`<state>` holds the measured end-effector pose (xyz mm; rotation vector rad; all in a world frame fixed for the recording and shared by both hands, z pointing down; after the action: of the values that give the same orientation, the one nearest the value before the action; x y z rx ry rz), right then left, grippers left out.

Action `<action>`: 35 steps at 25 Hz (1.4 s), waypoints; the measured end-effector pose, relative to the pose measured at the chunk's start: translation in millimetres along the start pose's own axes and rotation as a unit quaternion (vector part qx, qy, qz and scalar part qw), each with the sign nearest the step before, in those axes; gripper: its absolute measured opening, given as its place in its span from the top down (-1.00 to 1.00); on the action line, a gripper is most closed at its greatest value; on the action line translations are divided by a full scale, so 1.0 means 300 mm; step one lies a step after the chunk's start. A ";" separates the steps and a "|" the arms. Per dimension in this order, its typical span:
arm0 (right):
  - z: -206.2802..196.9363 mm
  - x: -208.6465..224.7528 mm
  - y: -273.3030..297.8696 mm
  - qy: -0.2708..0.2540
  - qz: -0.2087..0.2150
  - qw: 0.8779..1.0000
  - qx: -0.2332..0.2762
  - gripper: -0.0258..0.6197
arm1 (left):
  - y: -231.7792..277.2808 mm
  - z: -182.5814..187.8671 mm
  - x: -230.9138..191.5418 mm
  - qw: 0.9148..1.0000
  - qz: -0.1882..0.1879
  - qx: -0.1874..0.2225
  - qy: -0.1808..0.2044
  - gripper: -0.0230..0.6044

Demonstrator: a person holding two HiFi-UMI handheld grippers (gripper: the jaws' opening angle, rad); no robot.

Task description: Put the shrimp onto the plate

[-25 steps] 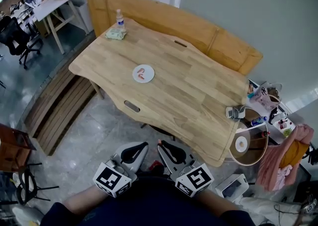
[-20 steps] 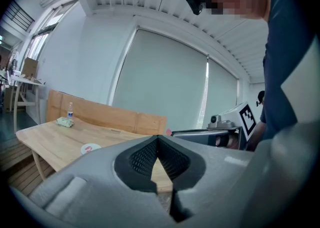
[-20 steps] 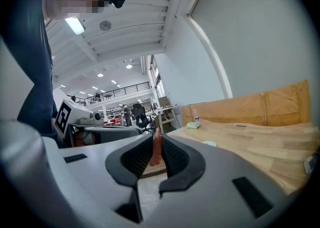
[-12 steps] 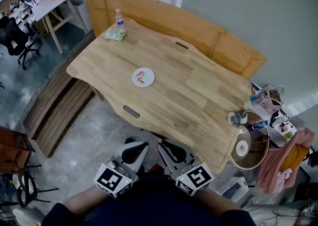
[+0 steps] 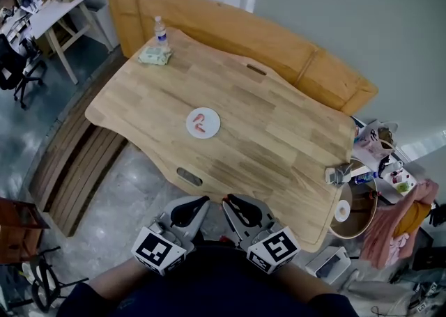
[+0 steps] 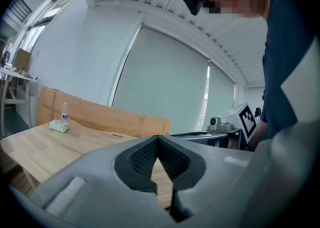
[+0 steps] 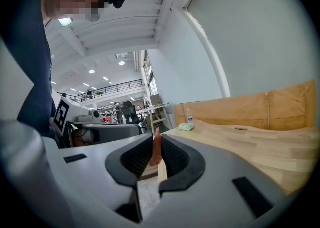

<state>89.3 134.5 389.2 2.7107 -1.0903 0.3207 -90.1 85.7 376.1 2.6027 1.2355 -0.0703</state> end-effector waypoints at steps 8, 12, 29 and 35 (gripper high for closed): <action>0.060 0.097 0.227 0.005 -0.035 0.999 -0.010 0.73 | 0.098 0.076 -0.254 1.000 -0.027 0.002 -0.009 0.91; 0.069 0.152 0.335 0.013 -0.058 0.998 -0.016 0.73 | 0.136 0.095 -0.371 0.999 -0.039 0.000 -0.023 0.91; 0.085 0.409 0.518 0.005 -0.070 0.997 -0.041 0.73 | 0.223 0.127 -0.484 0.999 -0.017 -0.007 -0.029 0.91; 0.037 0.543 0.569 0.013 -0.076 0.995 -0.070 0.73 | 0.252 0.129 -0.475 0.999 -0.002 -0.010 -0.032 0.91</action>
<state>86.0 -96.1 441.3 2.6373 -0.8602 0.2438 -120.4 -77.4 376.4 2.5599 1.2139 -0.1393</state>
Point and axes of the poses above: the fingertips, and each gripper's own axes: y forward along the fingers, x to its right, z out of its top, the point moved 10 cm from there along -y, backward along the fingers, and after that the axes turned 13 degrees about z, right-handed, at the moved point
